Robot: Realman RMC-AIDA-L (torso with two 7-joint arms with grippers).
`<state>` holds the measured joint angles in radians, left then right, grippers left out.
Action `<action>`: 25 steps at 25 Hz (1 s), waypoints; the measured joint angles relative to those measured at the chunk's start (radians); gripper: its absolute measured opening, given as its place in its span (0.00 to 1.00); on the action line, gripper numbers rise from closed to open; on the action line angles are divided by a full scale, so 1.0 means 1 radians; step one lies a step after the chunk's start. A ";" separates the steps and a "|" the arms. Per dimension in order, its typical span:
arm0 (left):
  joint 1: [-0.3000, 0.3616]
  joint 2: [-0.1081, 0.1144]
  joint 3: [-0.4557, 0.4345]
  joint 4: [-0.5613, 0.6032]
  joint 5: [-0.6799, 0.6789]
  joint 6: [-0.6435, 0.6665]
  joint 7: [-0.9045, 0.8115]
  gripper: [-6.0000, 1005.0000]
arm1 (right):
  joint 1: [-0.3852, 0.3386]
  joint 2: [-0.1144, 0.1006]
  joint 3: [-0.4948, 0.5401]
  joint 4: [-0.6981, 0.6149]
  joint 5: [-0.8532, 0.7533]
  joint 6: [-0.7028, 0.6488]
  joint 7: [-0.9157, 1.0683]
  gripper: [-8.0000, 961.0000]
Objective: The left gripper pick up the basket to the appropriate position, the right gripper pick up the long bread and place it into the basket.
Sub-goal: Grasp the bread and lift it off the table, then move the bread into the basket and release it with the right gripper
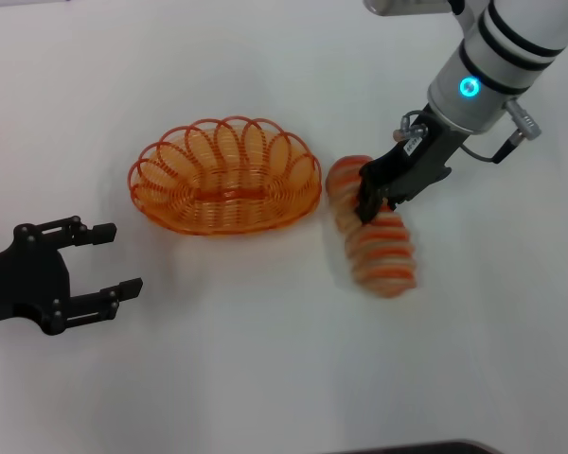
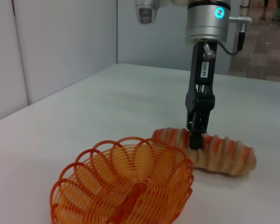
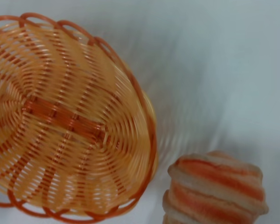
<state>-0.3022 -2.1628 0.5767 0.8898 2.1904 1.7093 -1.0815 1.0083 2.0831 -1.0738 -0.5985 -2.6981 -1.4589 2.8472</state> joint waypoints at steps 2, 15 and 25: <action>0.000 0.000 0.000 0.000 0.000 0.000 -0.001 0.72 | -0.013 -0.001 0.001 -0.027 0.000 -0.020 -0.031 0.27; -0.020 0.001 -0.018 -0.003 -0.002 0.000 -0.012 0.72 | -0.054 -0.008 0.026 -0.252 -0.004 -0.215 -0.299 0.25; -0.023 0.003 -0.021 -0.007 -0.001 0.006 -0.012 0.72 | 0.036 0.013 0.028 -0.326 -0.009 -0.282 -0.485 0.24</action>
<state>-0.3257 -2.1598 0.5559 0.8832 2.1889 1.7154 -1.0937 1.0445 2.0962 -1.0461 -0.9247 -2.7071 -1.7412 2.3622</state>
